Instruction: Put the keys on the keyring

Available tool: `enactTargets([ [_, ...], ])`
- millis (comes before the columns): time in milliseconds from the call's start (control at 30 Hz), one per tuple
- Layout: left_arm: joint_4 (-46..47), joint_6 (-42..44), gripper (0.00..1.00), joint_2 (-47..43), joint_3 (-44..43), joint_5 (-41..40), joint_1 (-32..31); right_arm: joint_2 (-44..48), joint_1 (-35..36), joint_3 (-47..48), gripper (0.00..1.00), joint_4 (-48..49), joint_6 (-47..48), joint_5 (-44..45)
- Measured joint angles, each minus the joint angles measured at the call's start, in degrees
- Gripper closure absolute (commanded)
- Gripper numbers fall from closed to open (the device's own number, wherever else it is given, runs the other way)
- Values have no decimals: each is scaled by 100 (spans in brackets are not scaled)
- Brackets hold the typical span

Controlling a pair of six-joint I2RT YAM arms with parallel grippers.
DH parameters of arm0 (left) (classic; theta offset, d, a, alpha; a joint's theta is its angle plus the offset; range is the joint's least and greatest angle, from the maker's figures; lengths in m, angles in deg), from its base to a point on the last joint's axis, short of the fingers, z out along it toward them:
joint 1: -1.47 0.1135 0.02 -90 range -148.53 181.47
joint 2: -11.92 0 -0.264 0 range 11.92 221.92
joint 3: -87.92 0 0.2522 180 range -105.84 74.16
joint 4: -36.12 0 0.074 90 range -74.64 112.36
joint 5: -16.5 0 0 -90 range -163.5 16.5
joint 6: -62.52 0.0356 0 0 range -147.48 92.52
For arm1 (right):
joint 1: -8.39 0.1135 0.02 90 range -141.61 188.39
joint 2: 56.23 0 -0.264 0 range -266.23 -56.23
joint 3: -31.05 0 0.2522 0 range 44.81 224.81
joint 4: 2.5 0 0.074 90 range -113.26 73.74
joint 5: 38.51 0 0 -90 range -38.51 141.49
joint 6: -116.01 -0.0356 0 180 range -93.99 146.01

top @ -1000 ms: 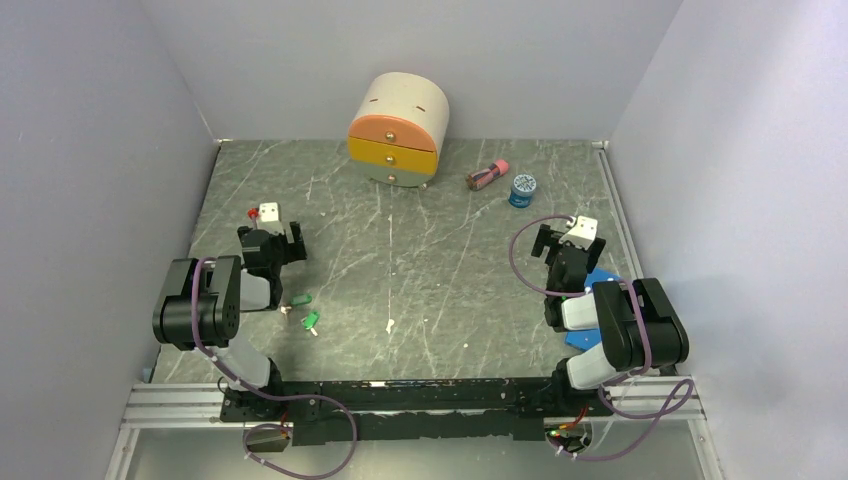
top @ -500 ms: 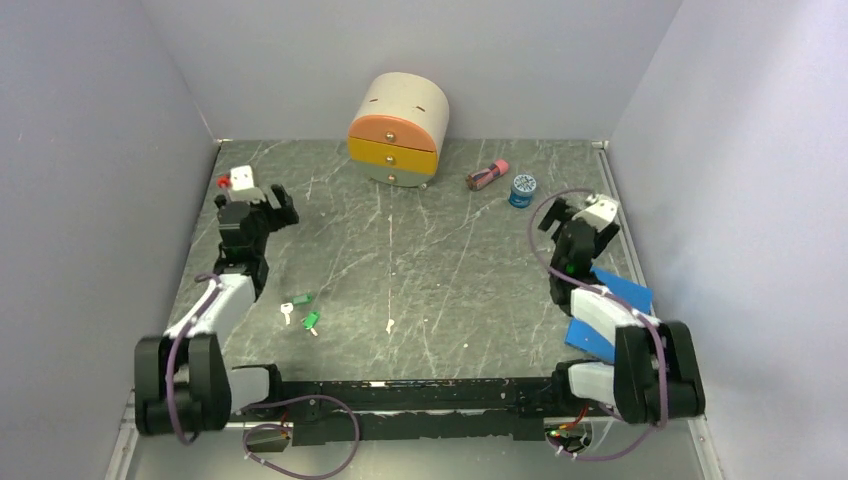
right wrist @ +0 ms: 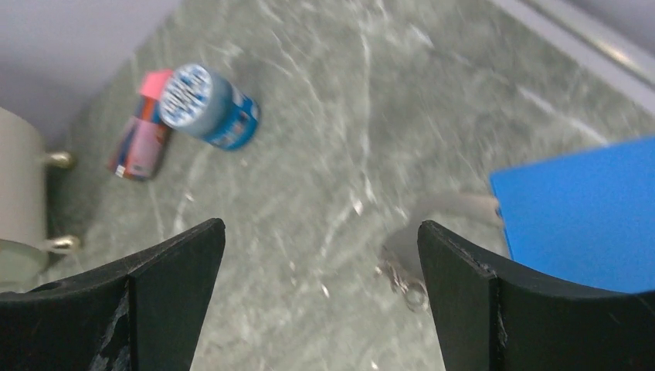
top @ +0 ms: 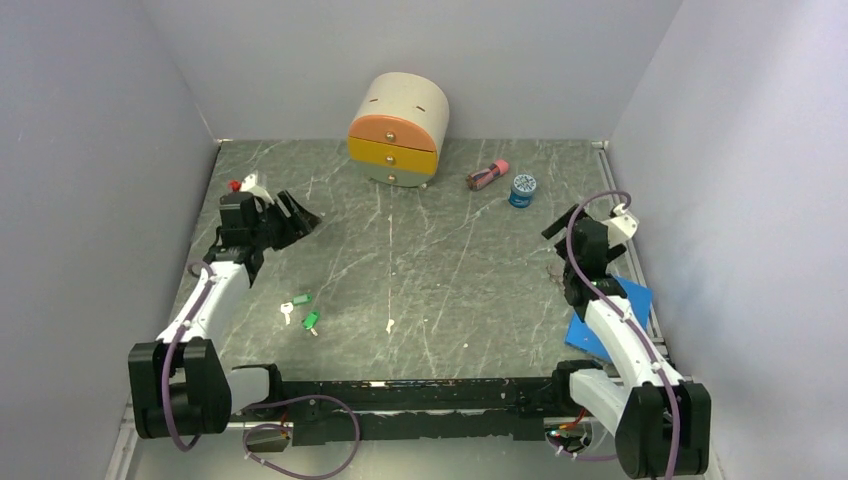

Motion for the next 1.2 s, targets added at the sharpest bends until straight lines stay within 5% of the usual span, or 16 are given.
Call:
enactTargets([
  [200,31,-424,32,155,402,811,-101,-195,-435,-116,1,-942,-466,-417],
  [567,26,-595,29,387,431,621,-1679,-1657,-706,356,1,-1963,-831,-601],
  [900,35,-588,28,380,422,492,-1742,-2599,-728,1108,1,-1982,-632,-520],
  [1200,44,-573,27,380,422,496,-1742,-3139,-726,1338,2,-1716,-101,-1506],
])
